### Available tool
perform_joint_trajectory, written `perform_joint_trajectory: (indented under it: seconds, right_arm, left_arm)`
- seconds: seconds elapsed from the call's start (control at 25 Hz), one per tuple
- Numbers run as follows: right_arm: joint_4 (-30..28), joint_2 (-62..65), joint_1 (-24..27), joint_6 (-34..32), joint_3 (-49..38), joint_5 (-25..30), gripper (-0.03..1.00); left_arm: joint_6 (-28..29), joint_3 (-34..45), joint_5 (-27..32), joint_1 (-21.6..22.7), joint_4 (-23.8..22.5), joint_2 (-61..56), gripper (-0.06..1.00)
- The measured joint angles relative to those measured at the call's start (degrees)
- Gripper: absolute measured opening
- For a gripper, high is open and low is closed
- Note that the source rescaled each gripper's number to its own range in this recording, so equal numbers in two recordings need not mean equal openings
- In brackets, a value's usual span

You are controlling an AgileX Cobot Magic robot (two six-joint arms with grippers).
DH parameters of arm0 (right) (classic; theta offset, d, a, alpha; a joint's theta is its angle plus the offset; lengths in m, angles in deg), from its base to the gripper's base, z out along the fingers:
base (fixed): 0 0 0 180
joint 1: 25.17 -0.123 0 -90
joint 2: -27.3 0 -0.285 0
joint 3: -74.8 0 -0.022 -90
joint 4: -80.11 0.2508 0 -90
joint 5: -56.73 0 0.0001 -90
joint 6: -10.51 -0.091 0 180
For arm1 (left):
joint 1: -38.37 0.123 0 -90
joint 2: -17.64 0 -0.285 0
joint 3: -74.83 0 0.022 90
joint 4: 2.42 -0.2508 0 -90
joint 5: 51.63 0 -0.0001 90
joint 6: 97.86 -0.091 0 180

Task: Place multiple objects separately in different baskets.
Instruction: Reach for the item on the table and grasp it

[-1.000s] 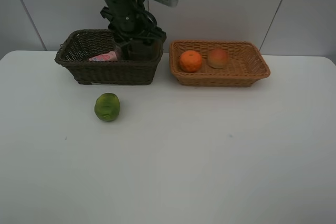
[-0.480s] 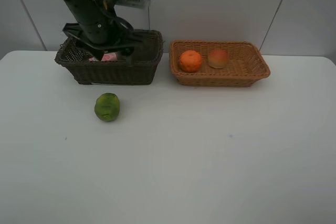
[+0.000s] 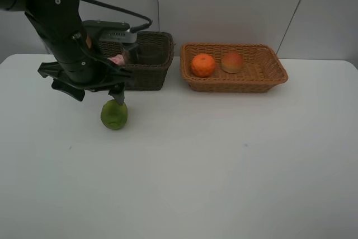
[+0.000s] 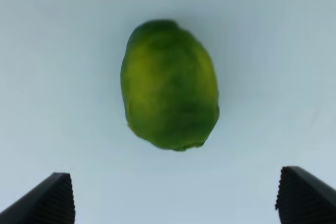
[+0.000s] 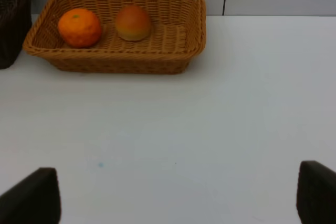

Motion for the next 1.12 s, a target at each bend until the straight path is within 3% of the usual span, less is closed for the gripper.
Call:
perform_joint_trajectory:
  seconds: [0.24,0.84,1.12]
  right_arm:
    - [0.0,0.0,0.0,0.0,0.0,0.0,1.0]
    - [0.0,0.0,0.0,0.0,0.0,0.0,1.0]
    - [0.0,0.0,0.0,0.0,0.0,0.0,1.0]
  left_arm:
    - [5.06,0.25,-2.32,0.0,-1.05,0.0,1.0]
    - [11.11,0.65,-4.78,0.06,-3.99,3.38,1.0]
    - [12.84,1.33,-9.72,1.03,-3.89,4.21,1.0]
